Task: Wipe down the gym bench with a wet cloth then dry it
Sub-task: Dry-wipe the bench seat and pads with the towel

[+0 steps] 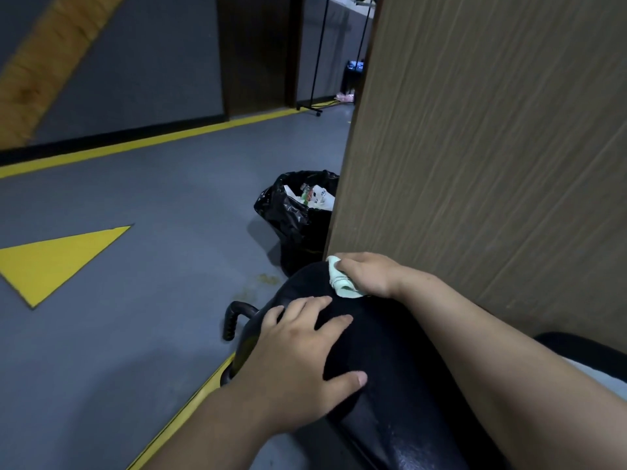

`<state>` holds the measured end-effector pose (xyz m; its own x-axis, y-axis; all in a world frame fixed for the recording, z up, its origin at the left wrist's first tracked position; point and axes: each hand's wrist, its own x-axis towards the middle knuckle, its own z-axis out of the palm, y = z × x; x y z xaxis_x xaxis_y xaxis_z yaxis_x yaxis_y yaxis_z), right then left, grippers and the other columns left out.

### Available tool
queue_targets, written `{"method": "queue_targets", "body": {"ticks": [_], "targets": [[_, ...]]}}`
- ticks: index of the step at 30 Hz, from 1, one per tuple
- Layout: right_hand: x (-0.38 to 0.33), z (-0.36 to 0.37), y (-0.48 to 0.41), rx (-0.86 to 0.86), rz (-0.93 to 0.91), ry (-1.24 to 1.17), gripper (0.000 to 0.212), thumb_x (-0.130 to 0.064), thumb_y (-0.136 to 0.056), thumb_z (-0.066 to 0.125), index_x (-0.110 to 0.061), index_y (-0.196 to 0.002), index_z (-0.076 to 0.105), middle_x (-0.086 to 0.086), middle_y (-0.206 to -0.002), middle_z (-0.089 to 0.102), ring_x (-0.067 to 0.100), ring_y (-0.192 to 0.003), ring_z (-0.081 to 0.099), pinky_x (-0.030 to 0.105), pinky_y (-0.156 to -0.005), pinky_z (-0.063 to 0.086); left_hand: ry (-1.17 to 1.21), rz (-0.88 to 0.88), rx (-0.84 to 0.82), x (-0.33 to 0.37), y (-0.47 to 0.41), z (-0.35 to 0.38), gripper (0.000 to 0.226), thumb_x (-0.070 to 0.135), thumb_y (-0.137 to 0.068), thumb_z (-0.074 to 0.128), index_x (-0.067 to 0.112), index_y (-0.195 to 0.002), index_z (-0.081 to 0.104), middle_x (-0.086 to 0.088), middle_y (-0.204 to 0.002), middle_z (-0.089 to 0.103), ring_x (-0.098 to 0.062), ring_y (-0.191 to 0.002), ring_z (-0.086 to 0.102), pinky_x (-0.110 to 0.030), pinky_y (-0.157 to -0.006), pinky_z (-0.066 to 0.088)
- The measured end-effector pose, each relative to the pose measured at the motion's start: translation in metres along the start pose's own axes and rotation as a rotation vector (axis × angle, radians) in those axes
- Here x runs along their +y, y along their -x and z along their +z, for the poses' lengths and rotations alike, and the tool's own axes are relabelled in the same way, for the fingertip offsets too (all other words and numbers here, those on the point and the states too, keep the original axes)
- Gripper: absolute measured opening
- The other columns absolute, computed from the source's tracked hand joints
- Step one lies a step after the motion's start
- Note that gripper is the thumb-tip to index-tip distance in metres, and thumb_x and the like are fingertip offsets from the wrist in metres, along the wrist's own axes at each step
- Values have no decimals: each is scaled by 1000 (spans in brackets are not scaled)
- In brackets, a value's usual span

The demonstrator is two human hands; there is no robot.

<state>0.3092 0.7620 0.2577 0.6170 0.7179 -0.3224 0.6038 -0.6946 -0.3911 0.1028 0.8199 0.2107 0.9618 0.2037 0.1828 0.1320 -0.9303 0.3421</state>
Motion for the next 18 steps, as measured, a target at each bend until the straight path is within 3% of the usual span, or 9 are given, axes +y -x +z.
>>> {"method": "queue_targets", "body": {"ticks": [4, 7, 10, 14, 18], "targets": [[-19, 5, -9, -5, -37, 15, 33, -44, -90, 32, -34, -100, 62, -7, -108, 66, 20, -102, 58, 37, -95, 45, 115, 32, -2, -15, 2, -11, 77, 71, -73, 58, 42, -142, 43, 21, -155, 22, 2, -142, 12, -31, -117, 14], [-44, 13, -15, -29, -89, 122, 32, -46, -91, 28, -34, -95, 57, -5, -117, 62, 23, -109, 55, 42, -96, 42, 164, 26, 4, -29, 5, -18, 72, 62, -69, 67, 38, -135, 52, 20, -148, 32, 2, -136, 23, -32, -112, 31], [-66, 24, -18, -43, -104, 245, 24, -42, -93, 27, -37, -89, 50, -3, -124, 59, 27, -116, 51, 44, -93, 37, 178, -13, 40, -48, 11, -23, 61, 57, -69, 67, 36, -126, 58, 22, -136, 42, 2, -126, 37, -25, -103, 38], [-74, 34, -17, 3, -91, 324, 36, -42, -93, 27, -32, -109, 58, 3, -128, 55, 31, -124, 44, 49, -97, 31, 209, -131, 85, -71, 19, -27, 36, 51, -71, 69, 34, -101, 60, 20, -109, 50, -1, -96, 51, -22, -78, 44], [-78, 48, -7, 67, -115, 374, 51, -51, -92, 26, -32, -130, 54, 4, -135, 49, 30, -131, 36, 52, -106, 23, 215, -207, 100, -89, 25, -27, 33, 40, -73, 67, 32, -104, 56, 17, -106, 51, -6, -97, 54, -32, -82, 48]]}}
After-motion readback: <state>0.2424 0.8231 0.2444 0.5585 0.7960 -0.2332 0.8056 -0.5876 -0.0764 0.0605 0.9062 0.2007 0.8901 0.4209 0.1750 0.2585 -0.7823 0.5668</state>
